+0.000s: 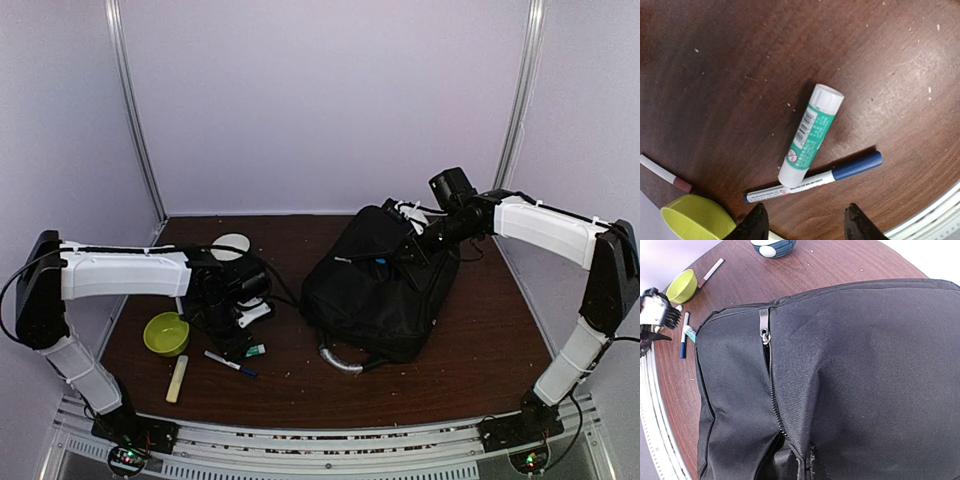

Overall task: Pack the student bag
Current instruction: Pick up the glue stick at the center of the board, then place the glue stick in the upper front pocket of the bag.

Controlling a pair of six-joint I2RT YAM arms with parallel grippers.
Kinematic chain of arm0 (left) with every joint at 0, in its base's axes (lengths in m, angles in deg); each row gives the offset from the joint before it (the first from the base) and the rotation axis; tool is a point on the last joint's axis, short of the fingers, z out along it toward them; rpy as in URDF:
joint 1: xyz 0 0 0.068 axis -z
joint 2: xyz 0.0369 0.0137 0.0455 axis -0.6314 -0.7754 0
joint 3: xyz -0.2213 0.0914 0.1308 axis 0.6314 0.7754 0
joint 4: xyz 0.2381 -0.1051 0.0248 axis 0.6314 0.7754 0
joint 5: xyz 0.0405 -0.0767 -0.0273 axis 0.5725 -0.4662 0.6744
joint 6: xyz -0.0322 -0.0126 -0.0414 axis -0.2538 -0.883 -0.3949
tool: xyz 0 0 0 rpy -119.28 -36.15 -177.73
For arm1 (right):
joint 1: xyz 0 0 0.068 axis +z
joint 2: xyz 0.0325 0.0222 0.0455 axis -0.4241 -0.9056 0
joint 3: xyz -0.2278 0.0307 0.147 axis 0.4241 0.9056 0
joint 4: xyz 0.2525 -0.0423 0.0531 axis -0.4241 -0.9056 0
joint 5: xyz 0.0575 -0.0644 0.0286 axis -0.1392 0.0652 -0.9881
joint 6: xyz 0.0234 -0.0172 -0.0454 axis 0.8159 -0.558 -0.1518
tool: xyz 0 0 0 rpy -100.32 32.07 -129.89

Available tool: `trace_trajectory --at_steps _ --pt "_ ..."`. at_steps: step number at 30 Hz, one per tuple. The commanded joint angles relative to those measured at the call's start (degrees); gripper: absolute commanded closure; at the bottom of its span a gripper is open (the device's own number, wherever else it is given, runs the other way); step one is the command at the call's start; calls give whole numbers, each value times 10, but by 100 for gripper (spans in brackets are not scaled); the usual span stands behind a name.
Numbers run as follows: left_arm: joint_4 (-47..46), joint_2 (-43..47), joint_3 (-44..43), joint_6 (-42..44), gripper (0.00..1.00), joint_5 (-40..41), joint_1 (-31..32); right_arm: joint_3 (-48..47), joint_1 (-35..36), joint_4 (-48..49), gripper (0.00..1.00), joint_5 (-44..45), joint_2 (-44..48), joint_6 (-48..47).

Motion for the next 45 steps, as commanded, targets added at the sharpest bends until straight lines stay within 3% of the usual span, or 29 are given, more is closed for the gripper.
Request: trace_trajectory --at_steps 1,8,21,24,33,41,45 --pt "3 -37 -7 40 47 -18 -7 -5 -4 39 100 -43 22 -4" --pt "-32 -94 -17 59 53 -28 -11 -8 -3 38 100 -46 19 -1" --pt "-63 -148 -48 62 83 -2 -11 -8 -3 39 100 -44 16 -1" --pt "-52 -125 -62 53 91 -5 -11 -8 -3 39 100 -43 18 0" --pt "-77 -8 -192 53 96 -51 4 -10 -3 38 100 -47 18 0" --pt "-185 -179 -401 -54 97 -228 0 -19 -4 40 100 -59 11 12" --pt "-249 -234 -422 -137 98 -324 3 -21 -5 40 100 -58 15 13"
